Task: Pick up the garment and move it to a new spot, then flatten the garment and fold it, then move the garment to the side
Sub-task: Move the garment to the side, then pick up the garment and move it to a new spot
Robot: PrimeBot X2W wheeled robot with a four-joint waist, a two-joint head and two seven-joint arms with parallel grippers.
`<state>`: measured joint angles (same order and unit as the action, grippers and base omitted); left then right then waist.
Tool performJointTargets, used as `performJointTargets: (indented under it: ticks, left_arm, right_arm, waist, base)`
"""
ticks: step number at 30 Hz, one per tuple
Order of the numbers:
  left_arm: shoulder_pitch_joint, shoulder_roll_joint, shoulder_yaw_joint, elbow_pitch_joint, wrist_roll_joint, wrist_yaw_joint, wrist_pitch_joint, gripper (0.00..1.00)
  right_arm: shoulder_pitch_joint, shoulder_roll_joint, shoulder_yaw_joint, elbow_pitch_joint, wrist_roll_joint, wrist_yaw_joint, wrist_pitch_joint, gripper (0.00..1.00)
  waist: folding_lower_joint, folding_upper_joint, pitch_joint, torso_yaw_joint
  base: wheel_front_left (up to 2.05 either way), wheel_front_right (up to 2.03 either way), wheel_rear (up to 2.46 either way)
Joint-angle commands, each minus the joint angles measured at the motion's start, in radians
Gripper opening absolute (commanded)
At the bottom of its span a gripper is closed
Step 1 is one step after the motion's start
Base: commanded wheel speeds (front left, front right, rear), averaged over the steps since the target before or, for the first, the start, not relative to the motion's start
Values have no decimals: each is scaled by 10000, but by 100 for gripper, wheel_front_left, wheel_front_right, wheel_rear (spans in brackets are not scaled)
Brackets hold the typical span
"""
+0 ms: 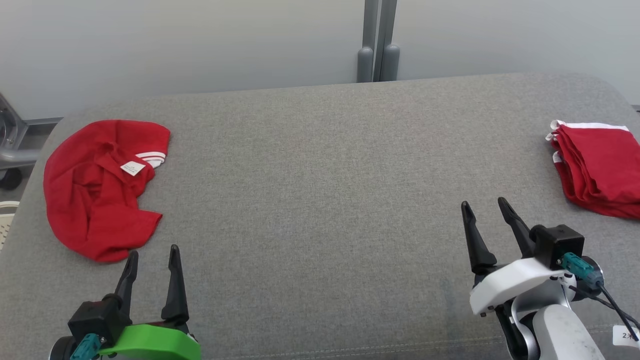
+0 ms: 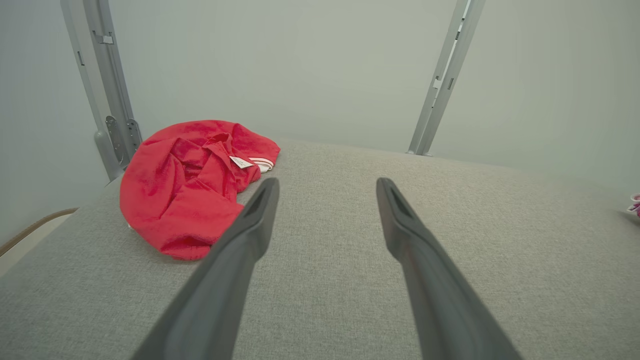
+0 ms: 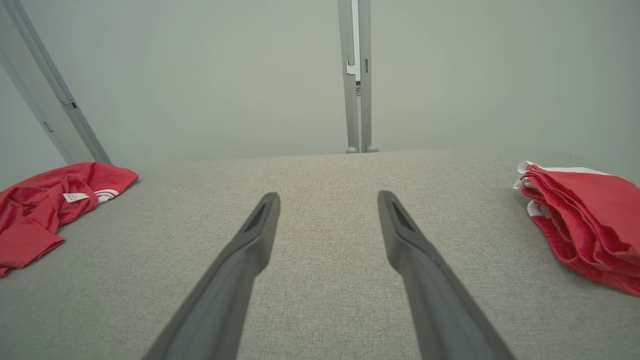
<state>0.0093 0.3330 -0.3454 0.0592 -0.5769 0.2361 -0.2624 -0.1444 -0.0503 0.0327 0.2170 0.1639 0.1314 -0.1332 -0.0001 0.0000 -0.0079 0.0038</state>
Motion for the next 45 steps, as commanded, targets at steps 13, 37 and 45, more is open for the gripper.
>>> performJointTargets:
  ticks: [13,37,45]
  left_arm:
    - [64,-287,118,337,329,-346,-35,100]
    - [177,-79,491,293,504,-317,4,100]
    - [354,81,559,38,422,-219,131,100]
  right_arm:
    - [575,-7,310,-525,175,-13,177,100]
    - [617,-5,592,-620,504,-13,-83,100]
    - [567,-9,809,-462,640,-13,-177,100]
  waist:
    - [1,0,-48,-61]
    - [1,0,-162,2206]
    - [1,0,-102,3698]
  base:
    - [0,0,0]
    - [0,0,0]
    - [0,0,0]
